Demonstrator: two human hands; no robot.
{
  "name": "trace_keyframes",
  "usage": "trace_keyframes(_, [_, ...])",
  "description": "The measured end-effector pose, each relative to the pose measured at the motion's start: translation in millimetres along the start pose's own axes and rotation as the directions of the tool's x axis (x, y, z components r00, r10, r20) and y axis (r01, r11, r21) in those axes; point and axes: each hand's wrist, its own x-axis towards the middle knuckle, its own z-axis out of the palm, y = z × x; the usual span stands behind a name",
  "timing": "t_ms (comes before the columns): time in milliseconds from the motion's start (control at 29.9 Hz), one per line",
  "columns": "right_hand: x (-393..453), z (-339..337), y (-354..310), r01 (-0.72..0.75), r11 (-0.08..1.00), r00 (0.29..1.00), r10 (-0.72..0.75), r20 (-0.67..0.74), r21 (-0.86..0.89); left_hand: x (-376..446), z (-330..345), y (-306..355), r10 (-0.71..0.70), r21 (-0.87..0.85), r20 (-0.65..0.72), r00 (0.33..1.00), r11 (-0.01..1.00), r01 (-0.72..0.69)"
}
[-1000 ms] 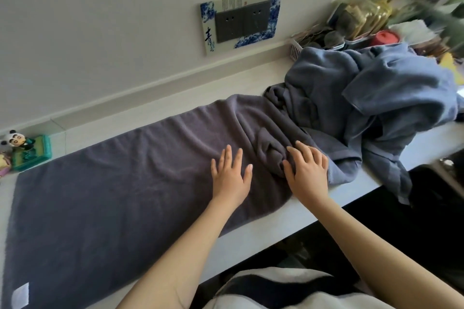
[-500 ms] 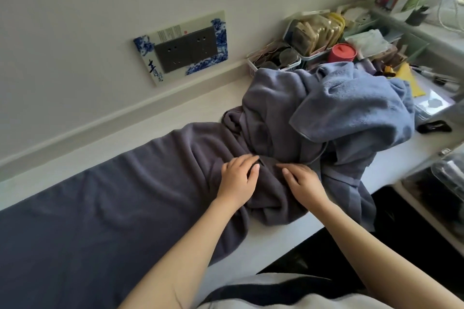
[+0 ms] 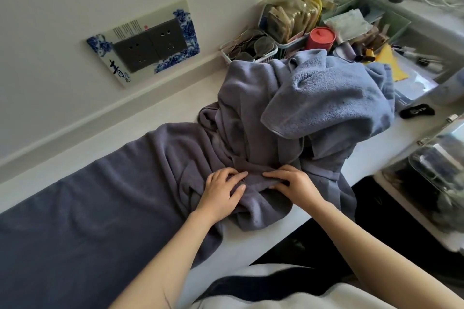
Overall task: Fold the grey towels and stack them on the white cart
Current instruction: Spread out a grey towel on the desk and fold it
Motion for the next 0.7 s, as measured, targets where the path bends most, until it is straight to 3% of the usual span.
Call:
trace_keyframes(167, [6.6, -7.4, -10.7, -0.046, 0.998, 0.999, 0.045, 0.019, 0.052, -2.1, -5.8, 5.2, -0.026, -0.112, -0.016, 1.0, 0.993, 0.024])
trace_keyframes(301, [12.7, -16.9, -17.7, -0.067, 0.995, 0.997, 0.064, 0.047, 0.077, 6.8, -13.8, 20.5, -0.018, -0.19, -0.124, 0.992, 0.982, -0.006])
trace_keyframes(468, [19.7, -27.0, -33.0, -0.068, 0.99, 0.998, 0.067, 0.012, 0.123, 18.3, -30.6, 47.1, -0.037, -0.316, -0.06, 0.997, 0.948, 0.016])
trace_keyframes(634, [27.1, -41.7, -51.0, -0.022, 0.984, 0.998, 0.033, -0.062, 0.178, 30.5, -70.1, 54.7, -0.173, -0.595, -0.041, 0.984, 0.795, 0.115])
trace_keyframes(701, [30.2, -48.6, -60.4, -0.023, 0.977, 1.0, 0.025, -0.004, 0.212, 36.6, -94.3, 57.1, -0.22, -0.624, -0.068, 0.973, 0.77, 0.131])
